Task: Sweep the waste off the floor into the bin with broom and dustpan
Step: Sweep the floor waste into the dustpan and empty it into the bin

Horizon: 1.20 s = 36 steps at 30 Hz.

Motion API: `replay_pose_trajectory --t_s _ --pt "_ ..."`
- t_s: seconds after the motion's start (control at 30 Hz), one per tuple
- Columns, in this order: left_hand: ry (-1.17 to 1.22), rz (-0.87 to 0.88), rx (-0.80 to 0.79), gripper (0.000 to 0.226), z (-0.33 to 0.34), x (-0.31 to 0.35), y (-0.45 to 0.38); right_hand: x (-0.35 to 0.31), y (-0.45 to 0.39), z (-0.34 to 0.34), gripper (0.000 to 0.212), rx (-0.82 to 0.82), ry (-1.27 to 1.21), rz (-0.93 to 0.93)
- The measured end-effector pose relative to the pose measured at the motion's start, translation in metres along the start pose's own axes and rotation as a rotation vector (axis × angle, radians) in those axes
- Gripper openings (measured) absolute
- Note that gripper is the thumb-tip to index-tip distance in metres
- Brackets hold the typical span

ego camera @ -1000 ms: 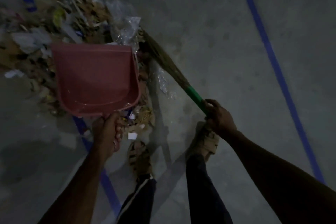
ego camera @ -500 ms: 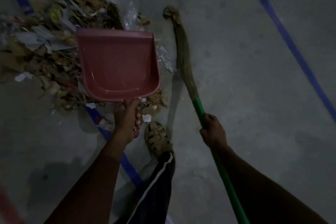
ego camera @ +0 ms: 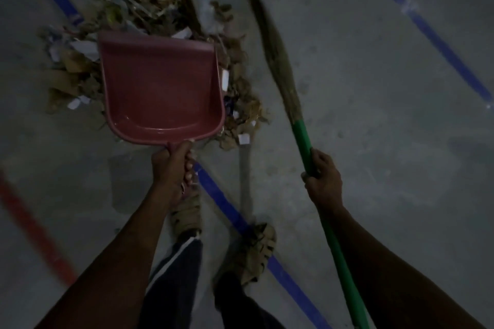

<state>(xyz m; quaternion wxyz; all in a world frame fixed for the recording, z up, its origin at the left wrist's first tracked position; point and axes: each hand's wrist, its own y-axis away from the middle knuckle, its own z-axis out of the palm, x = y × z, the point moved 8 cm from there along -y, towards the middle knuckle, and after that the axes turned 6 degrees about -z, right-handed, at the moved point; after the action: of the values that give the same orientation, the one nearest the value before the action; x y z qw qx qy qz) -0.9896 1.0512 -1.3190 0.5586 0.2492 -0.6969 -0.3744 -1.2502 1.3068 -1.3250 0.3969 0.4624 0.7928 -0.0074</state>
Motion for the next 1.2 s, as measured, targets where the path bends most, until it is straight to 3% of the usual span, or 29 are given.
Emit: replay_pose_trajectory --t_s 0.1,0.3,0.53,0.73,0.9,1.1,1.2 --pt "-0.018 -0.029 0.036 0.036 -0.032 -0.024 0.002 0.016 0.028 0.021 0.066 -0.009 0.113 0.095" --pt "-0.071 -0.093 0.042 0.033 -0.082 -0.064 -0.007 0.023 0.070 0.105 0.059 -0.240 0.159 0.253" --pt "-0.120 -0.087 -0.019 0.036 -0.147 -0.055 -0.020 -0.041 0.092 0.180 0.055 -0.185 0.003 0.187" --pt "-0.184 -0.049 -0.032 0.036 -0.198 -0.029 -0.030 -0.069 0.122 0.185 0.064 0.019 -0.029 0.121" --pt "-0.207 -0.044 -0.056 0.036 -0.227 -0.018 -0.035 -0.069 0.161 0.190 0.060 0.110 0.004 0.211" --pt "-0.229 -0.049 -0.048 0.040 -0.267 -0.021 -0.031 -0.063 0.209 0.232 0.053 -0.021 0.045 0.452" --pt "-0.223 -0.051 -0.029 0.037 -0.297 -0.031 -0.025 -0.081 0.219 0.269 0.036 -0.109 -0.042 0.439"
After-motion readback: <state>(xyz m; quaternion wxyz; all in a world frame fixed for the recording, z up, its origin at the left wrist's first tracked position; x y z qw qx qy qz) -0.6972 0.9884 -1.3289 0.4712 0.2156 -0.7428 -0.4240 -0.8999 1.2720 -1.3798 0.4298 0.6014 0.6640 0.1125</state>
